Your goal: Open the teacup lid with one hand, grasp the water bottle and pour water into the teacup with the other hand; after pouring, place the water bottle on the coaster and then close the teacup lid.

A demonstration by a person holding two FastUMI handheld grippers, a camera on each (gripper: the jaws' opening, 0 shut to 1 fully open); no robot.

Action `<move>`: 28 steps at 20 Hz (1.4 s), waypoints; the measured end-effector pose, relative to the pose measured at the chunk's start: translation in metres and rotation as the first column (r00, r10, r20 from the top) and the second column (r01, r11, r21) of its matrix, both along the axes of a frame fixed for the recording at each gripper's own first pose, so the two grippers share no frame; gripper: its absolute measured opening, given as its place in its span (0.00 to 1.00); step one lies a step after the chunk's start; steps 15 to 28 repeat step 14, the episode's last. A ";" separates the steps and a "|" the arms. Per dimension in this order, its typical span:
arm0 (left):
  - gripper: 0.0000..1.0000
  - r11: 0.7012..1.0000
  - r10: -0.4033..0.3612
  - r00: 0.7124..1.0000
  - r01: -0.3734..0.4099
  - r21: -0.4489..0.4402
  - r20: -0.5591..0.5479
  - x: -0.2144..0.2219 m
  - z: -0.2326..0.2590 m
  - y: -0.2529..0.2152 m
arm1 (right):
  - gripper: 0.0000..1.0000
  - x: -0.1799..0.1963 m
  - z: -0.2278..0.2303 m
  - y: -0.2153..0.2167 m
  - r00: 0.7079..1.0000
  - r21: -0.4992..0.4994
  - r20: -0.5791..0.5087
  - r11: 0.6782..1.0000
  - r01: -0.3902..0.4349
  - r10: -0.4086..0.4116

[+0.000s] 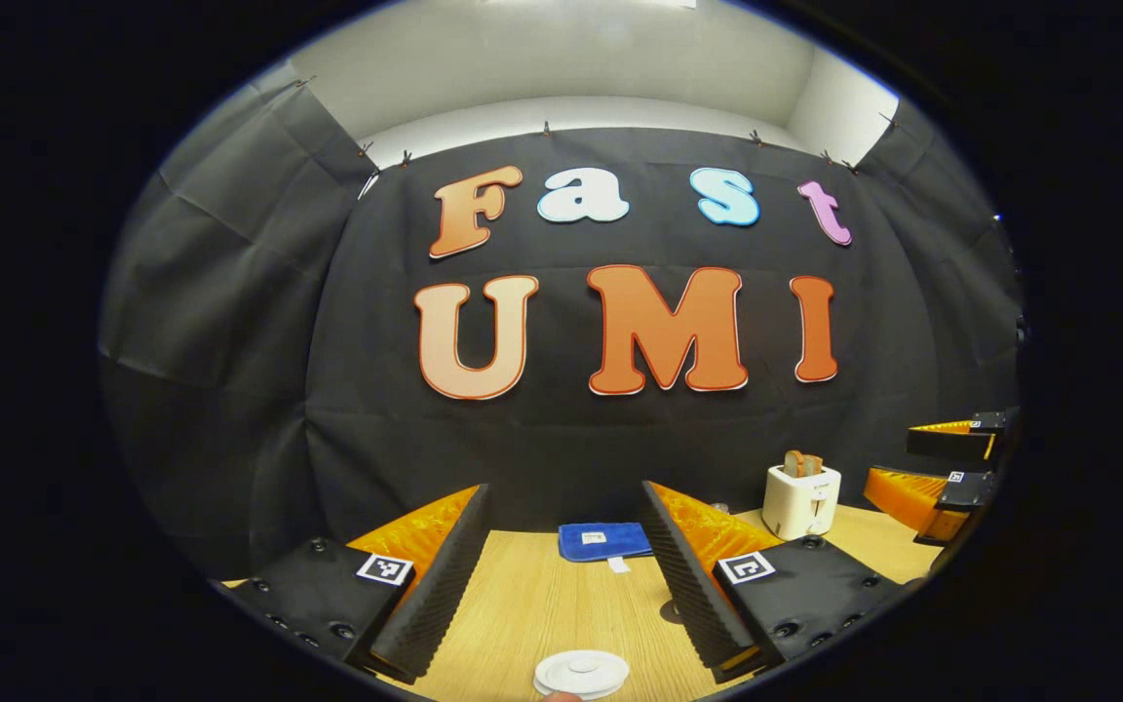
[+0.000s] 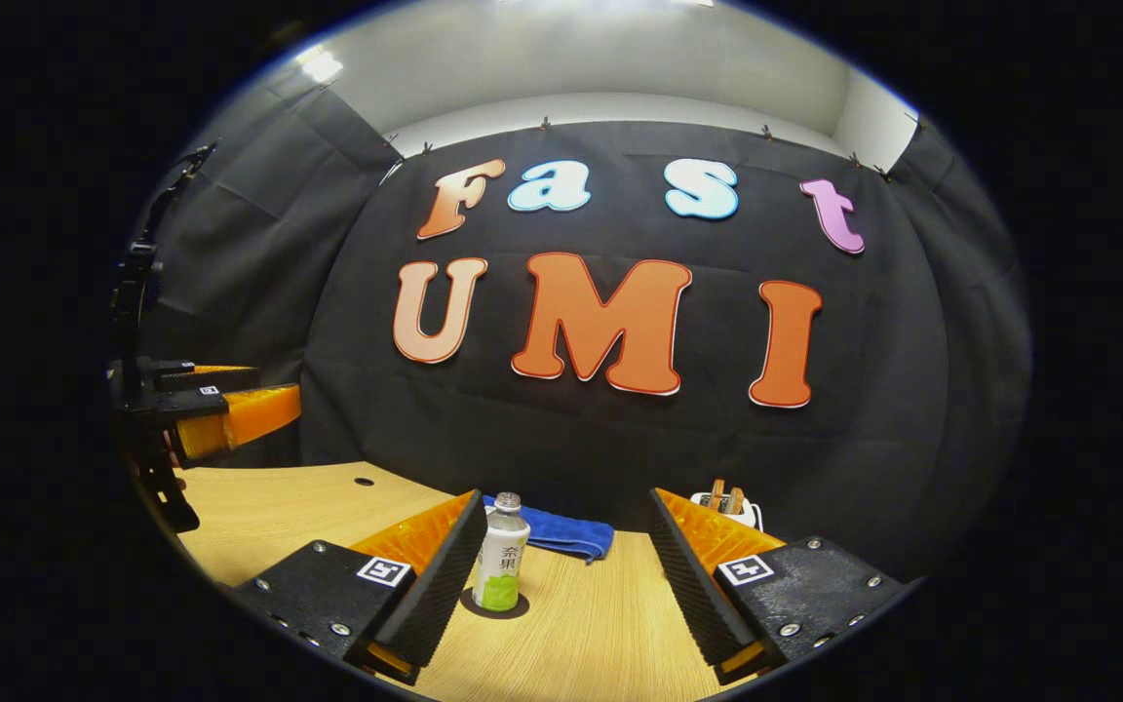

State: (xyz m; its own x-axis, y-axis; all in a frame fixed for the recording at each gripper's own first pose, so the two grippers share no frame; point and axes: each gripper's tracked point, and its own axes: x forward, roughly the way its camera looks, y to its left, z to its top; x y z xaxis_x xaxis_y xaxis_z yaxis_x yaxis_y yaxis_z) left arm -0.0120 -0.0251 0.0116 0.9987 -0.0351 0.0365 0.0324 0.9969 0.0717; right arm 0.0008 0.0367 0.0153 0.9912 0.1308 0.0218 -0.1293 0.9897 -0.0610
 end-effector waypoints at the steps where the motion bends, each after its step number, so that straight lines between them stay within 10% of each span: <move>1: 0.95 1.000 -0.003 1.000 0.003 0.005 0.003 0.000 0.001 -0.001 | 0.99 0.000 -0.002 0.001 1.000 -0.001 0.000 1.000 0.003 -0.003; 28: 0.95 1.000 -0.007 1.000 0.007 0.006 -0.002 0.004 -0.007 -0.001 | 0.99 0.001 -0.010 0.007 1.000 -0.006 -0.016 1.000 -0.003 0.003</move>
